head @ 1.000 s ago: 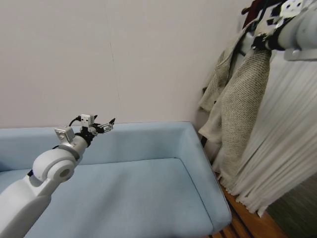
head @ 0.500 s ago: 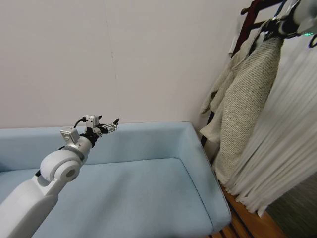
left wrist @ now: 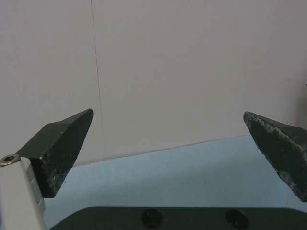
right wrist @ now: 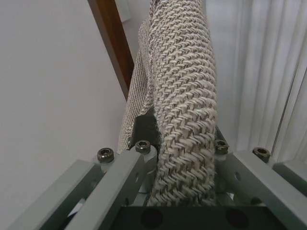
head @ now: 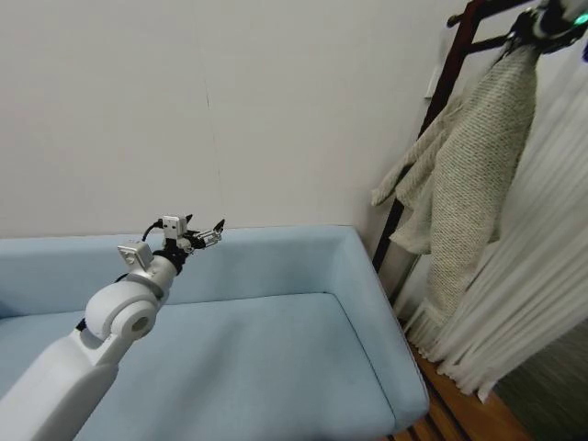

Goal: Pick up the clothes from the sofa and hang them on the clothes hanger.

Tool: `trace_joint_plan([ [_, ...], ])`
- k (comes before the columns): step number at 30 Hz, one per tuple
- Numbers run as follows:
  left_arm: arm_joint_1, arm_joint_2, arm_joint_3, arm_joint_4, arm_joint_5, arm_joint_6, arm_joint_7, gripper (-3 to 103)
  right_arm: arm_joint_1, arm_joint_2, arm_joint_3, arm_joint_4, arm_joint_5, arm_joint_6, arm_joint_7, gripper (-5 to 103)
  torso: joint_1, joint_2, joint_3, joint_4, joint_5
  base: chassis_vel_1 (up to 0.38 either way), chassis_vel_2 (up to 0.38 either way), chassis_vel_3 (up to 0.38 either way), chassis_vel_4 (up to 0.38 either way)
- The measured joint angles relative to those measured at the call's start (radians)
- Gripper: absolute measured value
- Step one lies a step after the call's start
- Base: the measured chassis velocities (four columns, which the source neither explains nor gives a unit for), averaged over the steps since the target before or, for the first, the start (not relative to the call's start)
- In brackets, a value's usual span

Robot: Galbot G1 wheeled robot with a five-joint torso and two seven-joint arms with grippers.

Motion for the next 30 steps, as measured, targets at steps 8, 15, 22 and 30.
trace_joint_plan([
  [8,0.002,0.001,-0.002,-0.002,0.003,0.0,0.004,100,-0.01,0.033,-0.03,-0.111,-0.019,-0.022,-0.025,10,0.0,0.0,0.0,0.0001,0.0,0.0,0.0,0.0,0.0],
  [15,0.005,0.001,-0.003,-0.002,0.008,0.0,0.011,100,-0.023,0.054,-0.04,-0.176,-0.041,-0.038,-0.052,10,0.0,0.0,0.0,0.0002,-0.0001,0.0,0.0,0.0,0.0],
  [22,0.017,-0.012,0.0,0.006,0.026,-0.005,0.02,100,-0.042,0.058,-0.038,-0.195,-0.041,-0.038,-0.041,10,0.0,0.0,0.0,0.0001,-0.0002,0.0,0.0,0.0,0.0],
  [30,0.018,-0.022,0.005,0.007,0.034,-0.008,0.028,100,-0.044,0.04,-0.05,-0.157,-0.026,-0.03,-0.018,10,0.0,0.0,0.0,0.0,-0.0002,0.0,0.0,0.0,0.0],
])
